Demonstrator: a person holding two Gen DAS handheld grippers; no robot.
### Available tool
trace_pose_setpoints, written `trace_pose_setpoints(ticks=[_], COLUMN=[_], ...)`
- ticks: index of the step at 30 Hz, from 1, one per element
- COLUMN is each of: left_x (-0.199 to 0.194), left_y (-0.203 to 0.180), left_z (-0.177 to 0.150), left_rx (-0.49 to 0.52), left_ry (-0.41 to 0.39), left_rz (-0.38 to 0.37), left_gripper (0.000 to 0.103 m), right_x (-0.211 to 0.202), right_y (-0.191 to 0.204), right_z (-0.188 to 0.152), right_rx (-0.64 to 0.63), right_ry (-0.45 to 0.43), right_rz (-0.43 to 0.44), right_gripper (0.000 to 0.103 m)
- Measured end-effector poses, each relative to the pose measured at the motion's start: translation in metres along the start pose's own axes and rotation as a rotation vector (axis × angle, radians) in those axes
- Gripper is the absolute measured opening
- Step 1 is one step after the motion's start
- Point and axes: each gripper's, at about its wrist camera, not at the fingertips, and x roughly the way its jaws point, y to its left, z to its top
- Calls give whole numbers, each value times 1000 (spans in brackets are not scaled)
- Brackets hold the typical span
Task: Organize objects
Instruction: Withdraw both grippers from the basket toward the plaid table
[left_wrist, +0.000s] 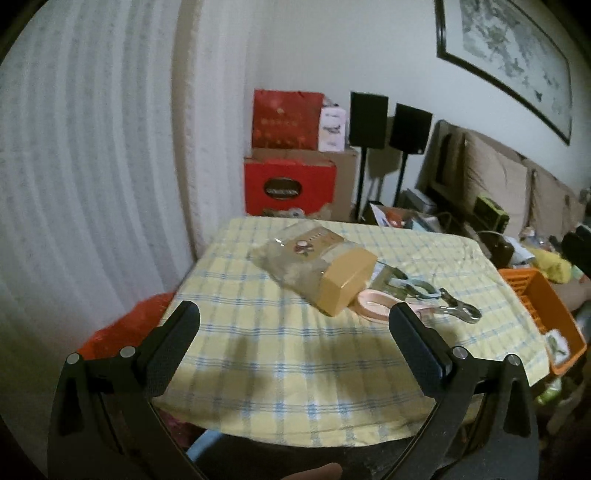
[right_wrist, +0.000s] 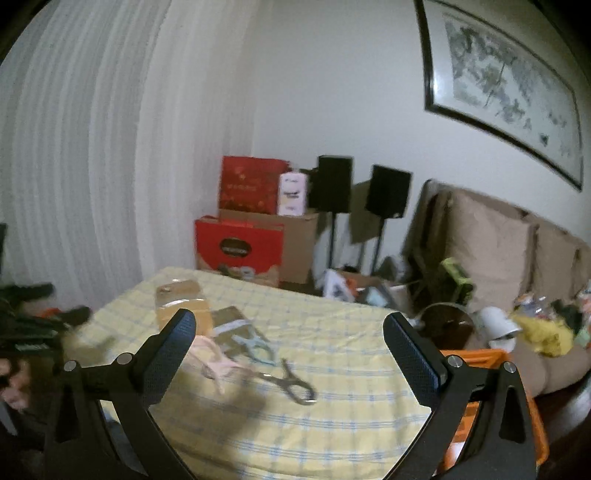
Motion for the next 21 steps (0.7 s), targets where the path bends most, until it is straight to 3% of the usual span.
trace_pose_setpoints(ticks=[4, 9, 12, 16, 21], left_x=[2, -20, -4, 16, 37], left_y=[-4, -18, -20, -16, -12], left_z=[10, 11, 18, 23, 23], left_rx=[27, 83, 101, 57, 47], left_ry=[-34, -252, -169, -78, -13], left_rz=[-45, -15, -56, -40, -59], left_gripper=[102, 102, 102, 102, 102], right_x=[6, 14, 30, 57, 80], right_y=[2, 7, 6, -3, -7], right_z=[6, 7, -1, -12, -20], right_rx=[42, 42, 65, 142, 149], right_ry=[-9, -11, 30, 134, 212], right_rz=[0, -36, -46, -40, -57], right_gripper=[102, 102, 102, 102, 102])
